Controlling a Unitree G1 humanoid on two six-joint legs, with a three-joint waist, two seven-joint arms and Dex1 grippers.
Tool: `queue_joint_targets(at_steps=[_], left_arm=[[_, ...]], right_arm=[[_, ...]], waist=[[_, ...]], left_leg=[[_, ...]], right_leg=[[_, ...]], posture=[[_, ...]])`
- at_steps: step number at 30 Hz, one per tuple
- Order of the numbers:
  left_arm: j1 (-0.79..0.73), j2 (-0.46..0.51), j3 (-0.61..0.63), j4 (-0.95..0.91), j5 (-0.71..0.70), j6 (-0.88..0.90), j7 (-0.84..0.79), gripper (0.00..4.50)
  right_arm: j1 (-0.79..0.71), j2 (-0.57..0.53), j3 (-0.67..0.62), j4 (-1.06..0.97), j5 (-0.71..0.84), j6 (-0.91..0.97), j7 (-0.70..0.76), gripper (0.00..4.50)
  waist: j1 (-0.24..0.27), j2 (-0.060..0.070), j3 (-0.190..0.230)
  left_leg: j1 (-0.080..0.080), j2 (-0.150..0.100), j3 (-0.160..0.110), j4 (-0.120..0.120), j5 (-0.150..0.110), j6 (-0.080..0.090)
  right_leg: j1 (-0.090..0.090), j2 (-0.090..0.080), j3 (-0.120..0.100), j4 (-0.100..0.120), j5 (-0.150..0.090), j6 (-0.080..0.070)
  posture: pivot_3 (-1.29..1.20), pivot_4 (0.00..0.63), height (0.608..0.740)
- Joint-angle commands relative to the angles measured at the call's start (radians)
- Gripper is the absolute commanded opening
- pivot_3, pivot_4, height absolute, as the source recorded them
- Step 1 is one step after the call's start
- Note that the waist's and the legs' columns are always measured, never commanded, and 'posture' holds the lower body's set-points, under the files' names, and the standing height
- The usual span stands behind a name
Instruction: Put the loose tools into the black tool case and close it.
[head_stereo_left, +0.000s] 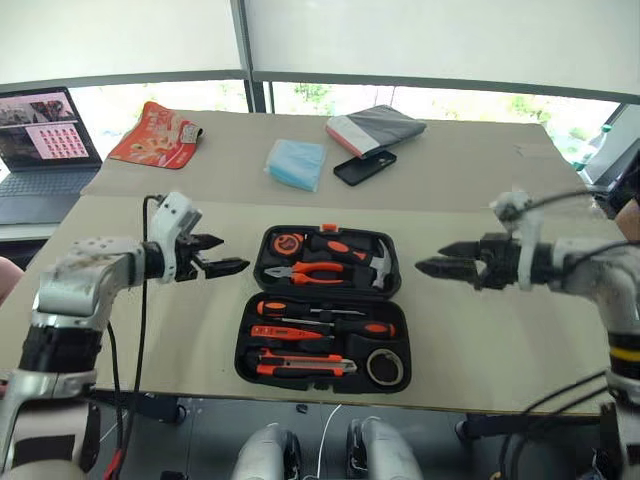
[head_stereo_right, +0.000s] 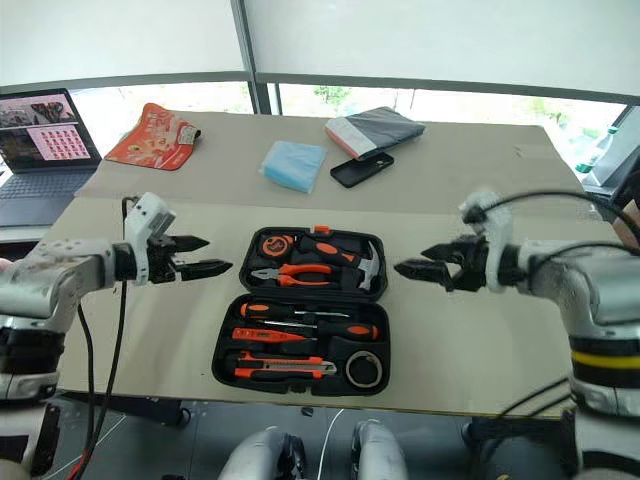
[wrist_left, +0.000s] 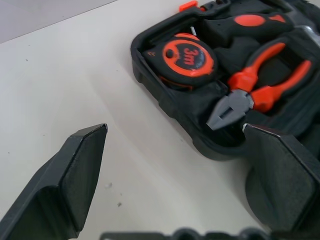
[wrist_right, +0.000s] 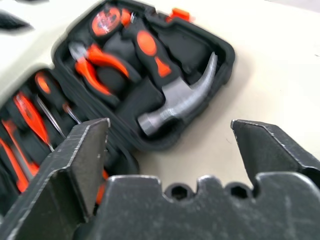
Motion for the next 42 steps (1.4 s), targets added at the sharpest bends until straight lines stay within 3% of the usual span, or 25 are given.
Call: queue_joint_targets(at_steps=[1,12,16,19,26,29,31,35,39,42], left_arm=[[-0.087,-0.016,-0.051,0.071,0.025,0.108,0.037,4.49],[-0.178,-0.091,-0.079,0.187,0.032,0.155,0.064,4.49],[-0.179,-0.124,-0.102,0.205,0.042,0.148,0.068,4.50],[-0.179,-0.138,-0.117,0.212,0.054,0.137,0.070,3.79],[-0.203,-0.170,-0.080,0.259,0.025,0.179,0.074,1.23],[-0.197,-0.189,-0.043,0.262,-0.008,0.204,0.071,0.17],[-0.168,-0.227,0.055,0.242,-0.051,0.145,0.090,0.02],[-0.117,-0.264,0.165,0.183,-0.088,0.064,0.115,0.02],[0.048,-0.323,0.292,0.038,-0.124,-0.364,0.001,0.02],[0.175,-0.299,0.267,-0.028,-0.090,-0.483,-0.052,0.02]], right_arm=[[-0.105,0.053,0.062,0.098,-0.060,0.127,-0.127,4.50],[-0.194,0.161,0.205,0.264,-0.196,0.071,-0.255,4.50],[-0.182,0.151,0.248,0.262,-0.199,0.095,-0.237,3.47],[-0.168,0.158,0.256,0.261,-0.201,0.115,-0.244,2.49],[-0.175,0.224,0.208,0.325,-0.212,0.143,-0.289,0.12],[-0.166,0.237,0.186,0.322,-0.215,0.091,-0.288,0.00],[-0.101,0.216,0.207,0.210,-0.235,-0.185,-0.199,0.00],[-0.005,0.199,0.203,0.079,-0.255,-0.453,-0.113,0.00],[0.161,0.134,0.243,0.031,-0.451,-1.066,-0.055,0.00],[0.252,0.081,0.270,0.106,-0.598,-1.416,-0.087,0.00]], waist=[[-0.002,0.000,0.000],[-0.017,0.000,0.000],[-0.018,0.000,0.000],[-0.014,0.000,0.000],[-0.014,-0.002,-0.002],[-0.013,-0.002,-0.003],[-0.014,-0.004,-0.004],[-0.017,-0.005,-0.004],[-0.016,-0.005,-0.002],[-0.020,-0.006,-0.001]], left_leg=[[-0.001,0.000,0.000,0.000,0.000,0.000],[-0.003,-0.001,0.003,0.002,0.001,0.000],[-0.002,-0.001,0.004,0.002,0.001,-0.001],[-0.001,-0.001,0.004,0.002,0.001,-0.001],[0.003,-0.001,0.004,0.002,0.001,-0.003],[0.004,-0.002,0.004,0.003,-0.001,-0.008],[0.005,-0.002,0.004,0.003,0.000,-0.008],[0.003,-0.003,0.004,0.003,0.000,-0.009],[0.001,-0.003,0.004,0.000,0.003,-0.006],[0.001,-0.003,0.006,-0.002,0.004,-0.007]], right_leg=[[0.000,0.004,-0.001,0.000,0.000,0.000],[-0.002,0.006,0.000,-0.001,-0.001,0.002],[-0.002,0.006,0.000,0.000,-0.001,0.002],[-0.001,0.006,0.001,0.001,-0.001,0.003],[0.002,0.001,0.001,0.003,-0.003,0.007],[0.002,-0.004,0.001,0.007,-0.002,0.008],[0.002,-0.006,0.001,0.009,-0.003,0.008],[0.001,-0.006,0.002,0.009,-0.003,0.009],[-0.002,-0.005,0.002,0.008,-0.003,0.008],[-0.003,-0.004,0.001,0.007,-0.003,0.007]], posture=[[0.00,0.150,0.740],[0.00,0.150,0.740],[0.00,0.150,0.740],[0.00,0.150,0.740],[0.00,0.150,0.740],[0.00,0.150,0.740],[0.00,0.150,0.740],[0.00,0.150,0.740],[0.00,0.150,0.740],[0.00,0.150,0.740]])
